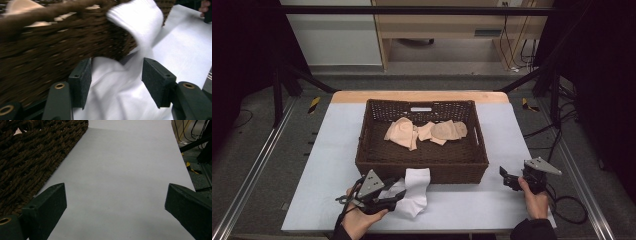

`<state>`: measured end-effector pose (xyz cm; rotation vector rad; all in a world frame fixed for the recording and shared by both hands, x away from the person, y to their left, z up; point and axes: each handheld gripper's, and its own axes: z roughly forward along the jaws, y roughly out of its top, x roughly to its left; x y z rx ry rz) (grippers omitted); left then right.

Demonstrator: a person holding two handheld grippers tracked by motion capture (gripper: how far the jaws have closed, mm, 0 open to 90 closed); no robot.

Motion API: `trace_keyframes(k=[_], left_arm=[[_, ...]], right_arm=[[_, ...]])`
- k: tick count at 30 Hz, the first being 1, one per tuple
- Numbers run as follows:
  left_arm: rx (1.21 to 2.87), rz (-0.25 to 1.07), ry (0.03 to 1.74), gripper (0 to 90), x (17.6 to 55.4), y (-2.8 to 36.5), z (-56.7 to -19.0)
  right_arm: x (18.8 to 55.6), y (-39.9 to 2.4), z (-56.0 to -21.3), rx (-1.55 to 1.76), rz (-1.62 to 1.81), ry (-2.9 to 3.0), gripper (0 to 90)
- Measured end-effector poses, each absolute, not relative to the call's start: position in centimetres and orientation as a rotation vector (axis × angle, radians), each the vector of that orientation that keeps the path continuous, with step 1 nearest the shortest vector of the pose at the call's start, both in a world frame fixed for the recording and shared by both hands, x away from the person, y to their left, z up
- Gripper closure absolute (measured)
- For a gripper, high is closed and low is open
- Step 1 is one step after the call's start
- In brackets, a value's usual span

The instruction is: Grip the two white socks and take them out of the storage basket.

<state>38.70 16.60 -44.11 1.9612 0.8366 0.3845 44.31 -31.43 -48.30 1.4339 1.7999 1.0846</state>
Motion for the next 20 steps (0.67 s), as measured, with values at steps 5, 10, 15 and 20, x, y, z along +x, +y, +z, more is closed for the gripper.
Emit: trace_keyframes(k=[5,10,15,20], left_arm=[[1.931,0.433,0.906,38.8,38.2,19.7,-44.0],[1.918,0.487,0.958,37.6,38.9,21.7,-44.3],[1.920,0.515,1.053,37.2,39.9,24.1,-45.4],[1.907,0.540,1.095,35.4,40.4,26.2,-46.0]], right_arm=[[44.3,-31.4,-48.3,1.433,1.082,1.801,4.2],[44.3,-31.4,-48.3,1.436,1.083,1.797,4.2],[44.3,-31.4,-48.3,1.438,1.085,1.799,4.2],[44.3,-31.5,-48.3,1.434,1.084,1.798,4.2]])
